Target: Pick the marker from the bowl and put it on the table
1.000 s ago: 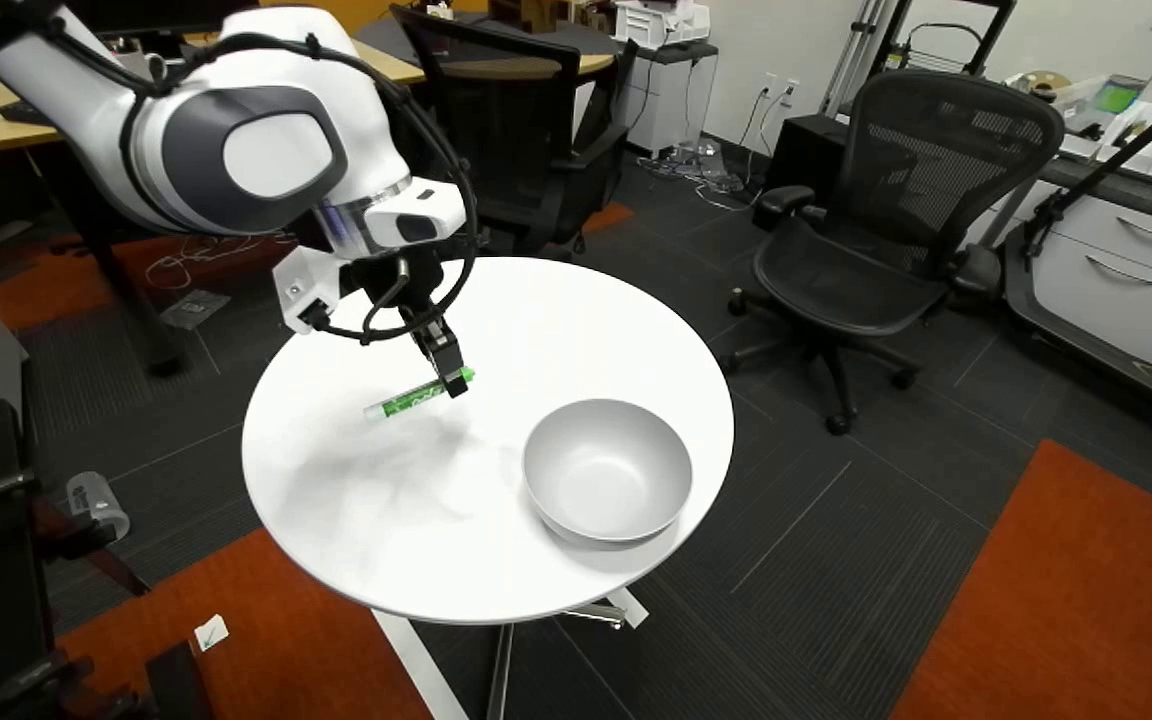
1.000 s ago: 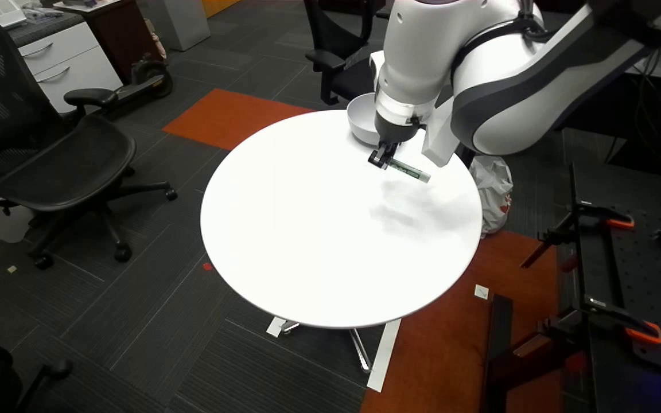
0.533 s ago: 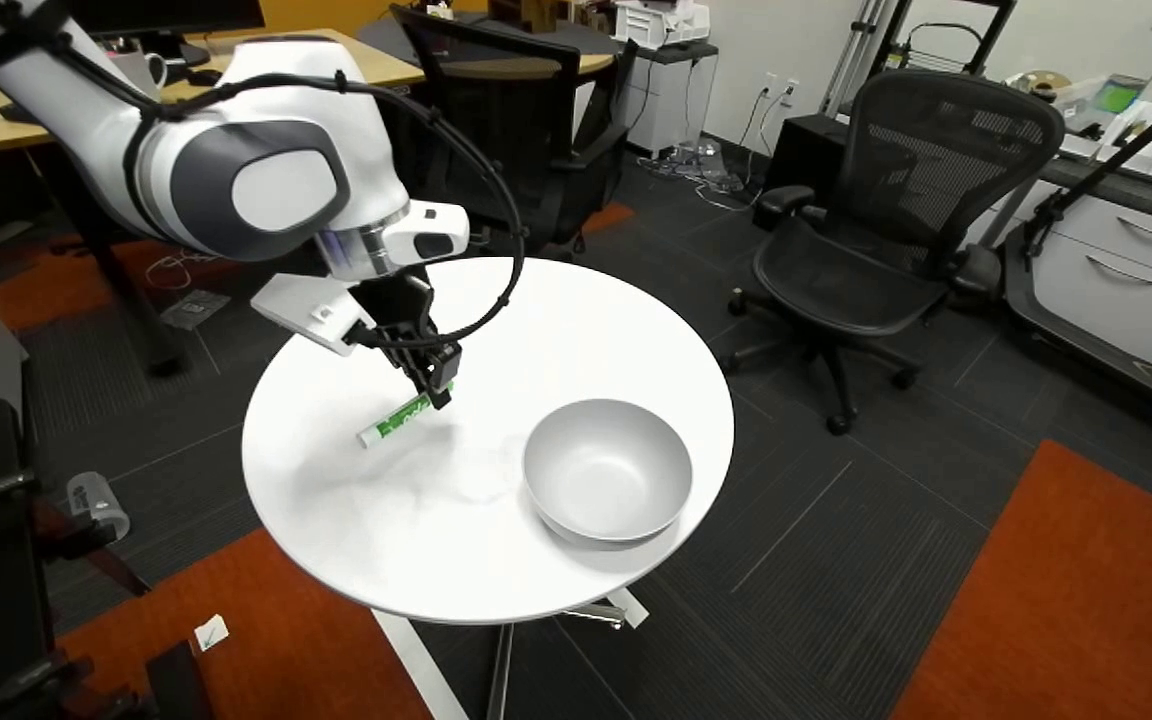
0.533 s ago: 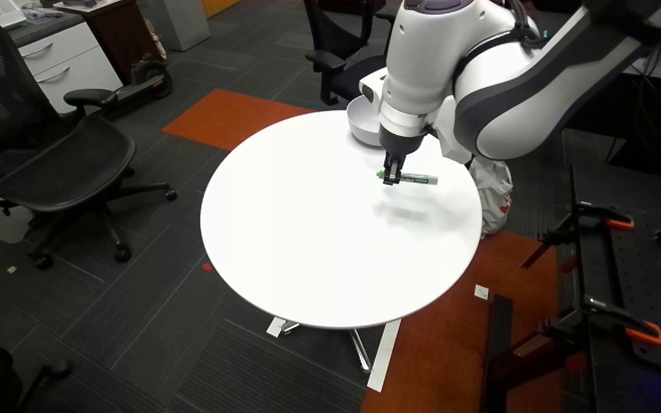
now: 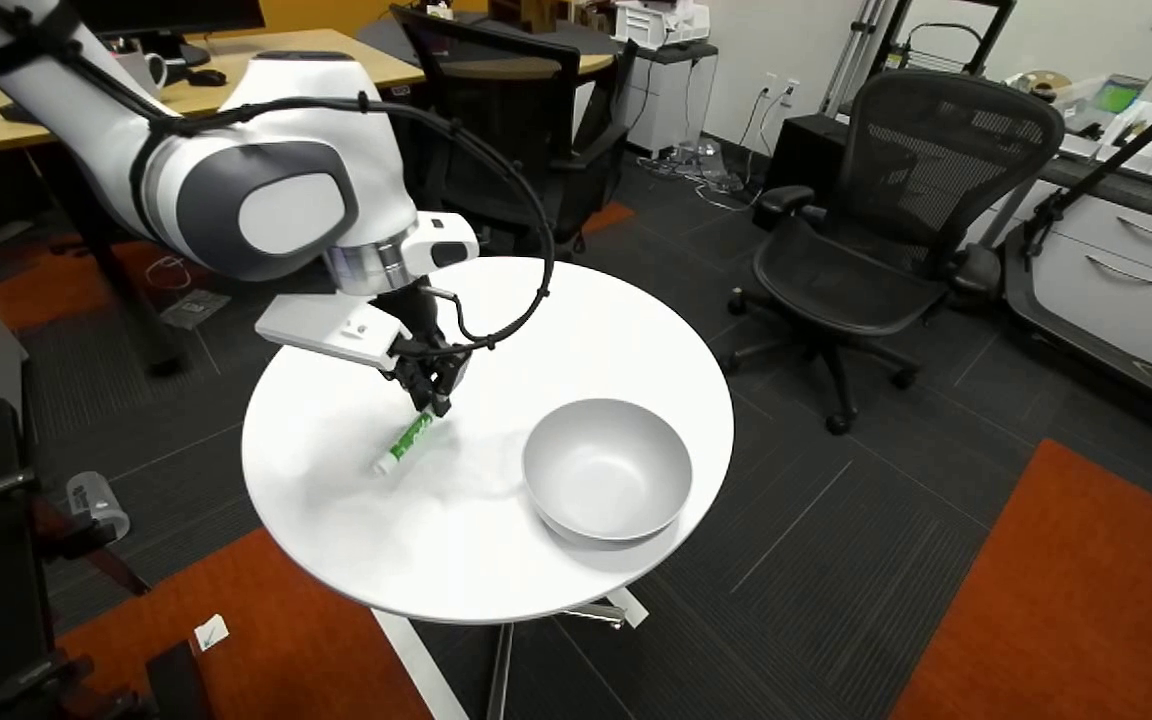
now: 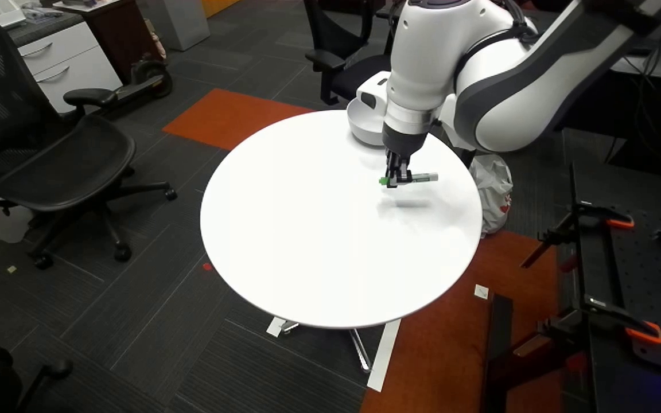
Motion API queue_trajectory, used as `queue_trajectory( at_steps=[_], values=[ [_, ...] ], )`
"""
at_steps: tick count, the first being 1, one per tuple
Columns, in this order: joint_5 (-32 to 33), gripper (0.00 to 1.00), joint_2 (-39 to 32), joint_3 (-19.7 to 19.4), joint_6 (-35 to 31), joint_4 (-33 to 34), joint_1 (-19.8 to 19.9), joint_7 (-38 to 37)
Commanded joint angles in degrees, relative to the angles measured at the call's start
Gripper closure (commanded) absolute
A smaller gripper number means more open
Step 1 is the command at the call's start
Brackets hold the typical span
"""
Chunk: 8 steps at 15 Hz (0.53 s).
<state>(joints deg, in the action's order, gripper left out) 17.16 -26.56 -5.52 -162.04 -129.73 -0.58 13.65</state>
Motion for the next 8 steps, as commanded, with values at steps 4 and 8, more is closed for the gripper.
queue_trajectory(
  at_steps=[4, 8],
  values=[
    [0.42, 0.19, 0.55, 1.17, 0.13, -0.51, 2.02, 2.67],
    [0.23, 0.00, 0.68, 1.46, 0.04, -0.68, 2.46, 3.49]
  ],
)
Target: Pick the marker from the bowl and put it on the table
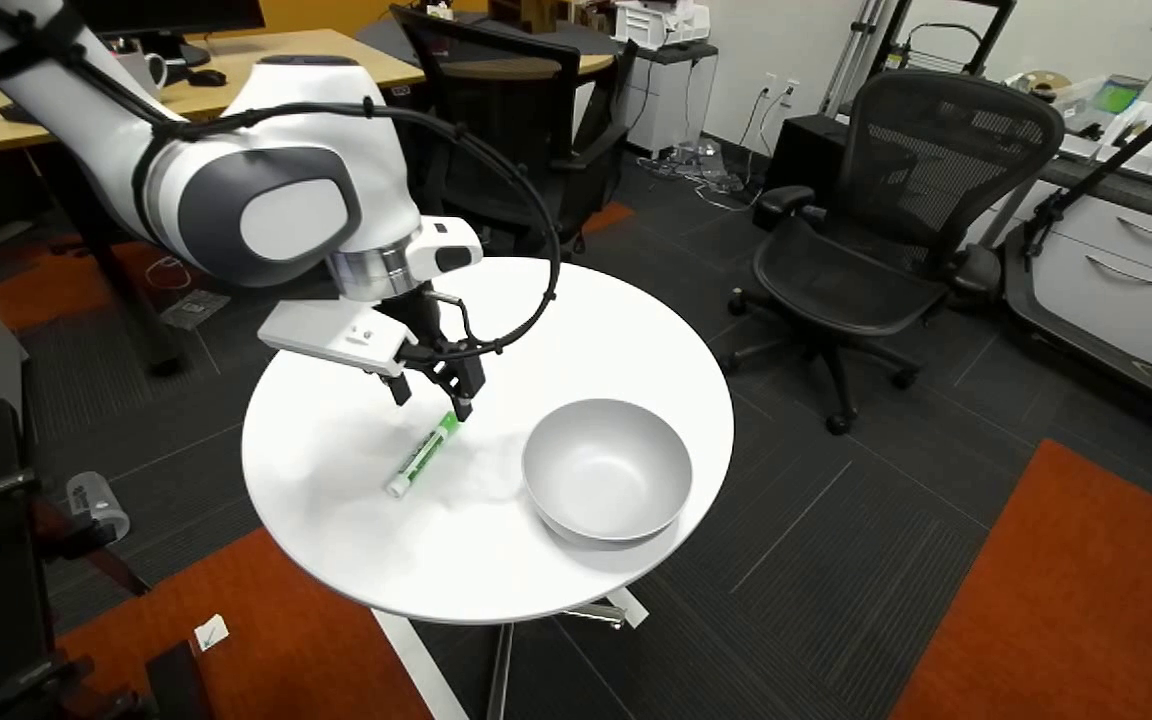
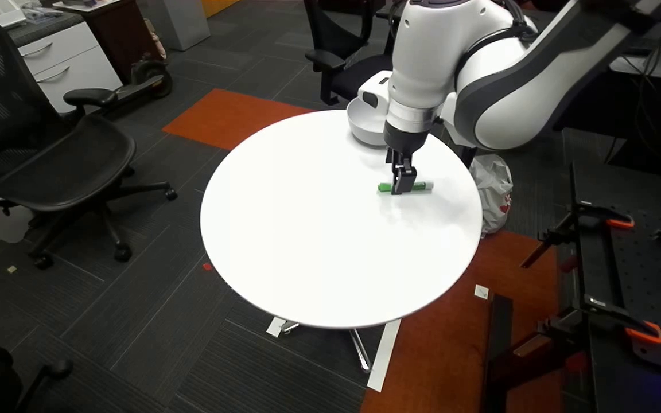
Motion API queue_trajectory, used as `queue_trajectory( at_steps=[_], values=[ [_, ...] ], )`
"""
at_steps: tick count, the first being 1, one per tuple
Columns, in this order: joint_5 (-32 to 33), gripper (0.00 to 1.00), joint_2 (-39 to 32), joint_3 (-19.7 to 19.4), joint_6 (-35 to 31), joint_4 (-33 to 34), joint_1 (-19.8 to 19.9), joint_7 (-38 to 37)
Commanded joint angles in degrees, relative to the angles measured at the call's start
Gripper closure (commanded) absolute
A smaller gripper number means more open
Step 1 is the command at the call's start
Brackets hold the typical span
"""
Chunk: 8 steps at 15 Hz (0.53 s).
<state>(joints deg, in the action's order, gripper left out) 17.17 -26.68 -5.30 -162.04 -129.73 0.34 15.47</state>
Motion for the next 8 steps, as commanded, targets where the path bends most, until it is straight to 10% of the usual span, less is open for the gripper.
queue_trajectory(
  at_steps=[1, 8],
  values=[
    [0.23, 0.00, 0.78, 1.23, -0.05, -0.73, 1.58, 1.66],
    [0.22, 0.00, 0.04, 0.89, 0.19, 0.07, 1.22, 0.01]
  ],
)
